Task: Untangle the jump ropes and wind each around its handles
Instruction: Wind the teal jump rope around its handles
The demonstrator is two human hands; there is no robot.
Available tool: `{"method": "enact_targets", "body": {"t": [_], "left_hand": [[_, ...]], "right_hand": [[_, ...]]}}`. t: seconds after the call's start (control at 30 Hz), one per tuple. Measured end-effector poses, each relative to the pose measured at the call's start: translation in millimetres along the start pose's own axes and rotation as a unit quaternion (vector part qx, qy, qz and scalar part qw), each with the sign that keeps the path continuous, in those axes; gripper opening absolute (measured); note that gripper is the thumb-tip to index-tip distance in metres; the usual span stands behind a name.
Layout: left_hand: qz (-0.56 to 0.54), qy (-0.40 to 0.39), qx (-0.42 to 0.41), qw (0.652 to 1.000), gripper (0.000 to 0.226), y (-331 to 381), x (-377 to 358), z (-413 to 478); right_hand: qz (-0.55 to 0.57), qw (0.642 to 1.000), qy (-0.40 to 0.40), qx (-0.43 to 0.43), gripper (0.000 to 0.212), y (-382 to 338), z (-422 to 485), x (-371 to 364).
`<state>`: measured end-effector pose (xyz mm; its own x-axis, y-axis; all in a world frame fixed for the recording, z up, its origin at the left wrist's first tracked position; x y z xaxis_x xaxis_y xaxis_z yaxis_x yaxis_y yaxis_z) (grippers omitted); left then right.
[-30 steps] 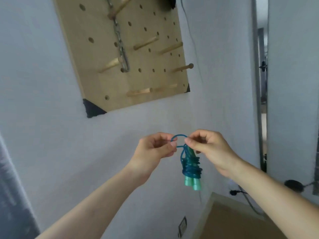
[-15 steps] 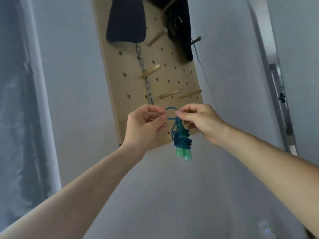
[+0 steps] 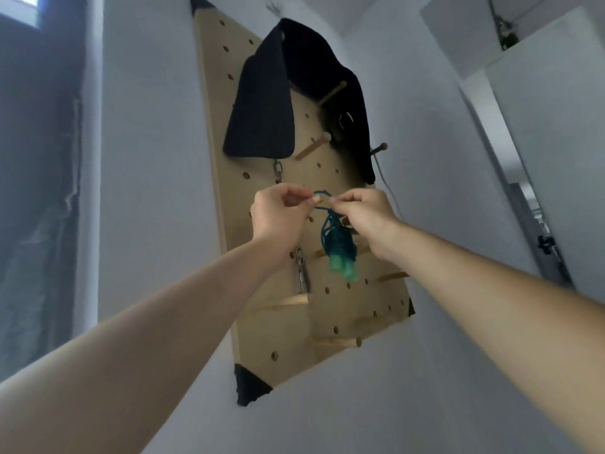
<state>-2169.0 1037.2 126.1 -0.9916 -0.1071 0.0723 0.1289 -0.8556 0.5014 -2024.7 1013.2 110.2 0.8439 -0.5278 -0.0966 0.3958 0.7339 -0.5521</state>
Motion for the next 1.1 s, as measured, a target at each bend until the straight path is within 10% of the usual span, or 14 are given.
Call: {"method": "enact_targets", "body": {"t": [0.4,1.1], "left_hand": [[0.085,0.007,-0.027,0.996,0.009,-30.0,-28.4,51.9],[0.227,-0.110,-0.042,0.967,0.029,-30.9,13.4,42.2]], "right_hand": [[0.013,0.994,0.029,-0.100,0.007,31.2,42.8,-34.3],[-0.116,0.990,-0.075,0.040,0.013,30.0,10.2,-10.7]]}}
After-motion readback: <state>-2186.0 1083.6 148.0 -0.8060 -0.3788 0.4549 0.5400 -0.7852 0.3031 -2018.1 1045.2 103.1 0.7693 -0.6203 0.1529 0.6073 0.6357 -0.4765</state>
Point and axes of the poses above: each hand's wrist, its own z-axis towards the middle knuckle, its own x-axis out of the back of the hand, y = z × x, the point moved 1 cm from there along z, towards the middle knuckle, and after that the axes turned 6 degrees about x, right-handed, at the moved point
